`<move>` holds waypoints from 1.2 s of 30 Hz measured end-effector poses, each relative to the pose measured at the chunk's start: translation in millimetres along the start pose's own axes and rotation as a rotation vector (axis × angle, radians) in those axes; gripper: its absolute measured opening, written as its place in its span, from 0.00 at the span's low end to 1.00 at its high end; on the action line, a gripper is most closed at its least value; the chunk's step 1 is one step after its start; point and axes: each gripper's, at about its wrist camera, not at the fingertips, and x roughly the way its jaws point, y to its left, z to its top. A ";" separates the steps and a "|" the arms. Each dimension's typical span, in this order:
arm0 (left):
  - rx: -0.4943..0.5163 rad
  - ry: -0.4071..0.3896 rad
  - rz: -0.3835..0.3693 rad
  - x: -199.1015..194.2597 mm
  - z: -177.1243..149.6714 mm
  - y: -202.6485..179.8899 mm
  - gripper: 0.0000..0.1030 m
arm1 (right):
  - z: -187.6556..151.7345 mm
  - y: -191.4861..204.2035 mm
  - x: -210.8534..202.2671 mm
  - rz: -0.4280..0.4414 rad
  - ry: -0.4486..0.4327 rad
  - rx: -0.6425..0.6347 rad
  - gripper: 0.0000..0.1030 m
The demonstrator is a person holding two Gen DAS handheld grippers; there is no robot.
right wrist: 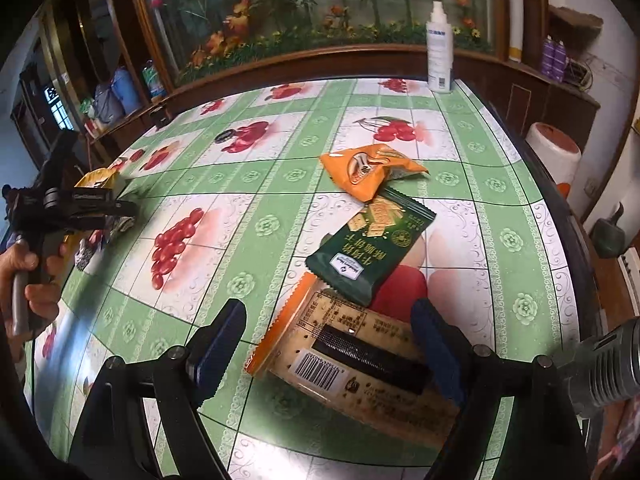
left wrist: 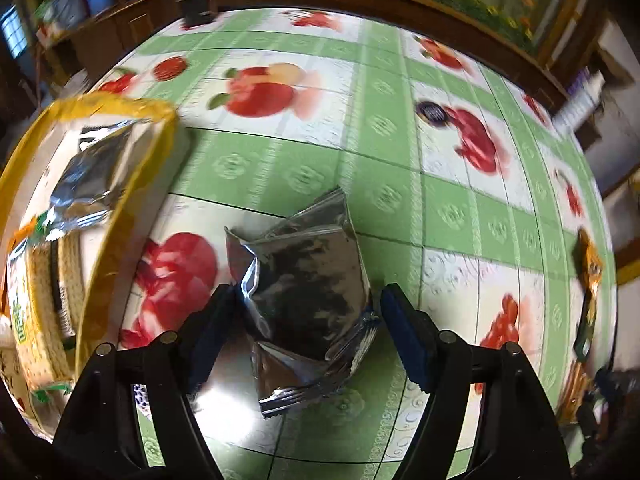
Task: Organize snacks
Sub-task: 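Grasp the silver foil bag with the left tool while the right tool approaches the orange-edged biscuit pack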
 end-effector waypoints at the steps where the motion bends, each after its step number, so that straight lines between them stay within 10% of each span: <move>1: 0.043 0.001 -0.003 -0.4 -2.6 -7.5 0.72 | -2.1 2.6 -1.2 0.018 0.008 -0.004 0.85; 8: 0.239 -0.034 -0.090 -22.9 -30.6 -34.0 0.72 | -25.3 42.6 -16.9 0.117 0.057 -0.129 0.84; 18: -0.019 0.047 -0.168 -5.2 -0.8 -10.3 0.72 | -29.7 38.2 -20.2 0.106 0.046 -0.159 0.84; 24: -0.074 0.051 -0.087 3.1 11.8 -17.6 0.72 | -24.2 35.1 -18.4 0.130 0.045 -0.175 0.84; 30: 0.103 0.022 -0.043 7.1 7.4 -35.4 0.64 | -24.4 41.8 -12.4 0.143 0.080 -0.202 0.84; 36: 0.348 0.039 -0.204 -14.4 -20.2 -36.7 0.59 | -39.0 56.9 -20.7 0.192 0.131 -0.249 0.84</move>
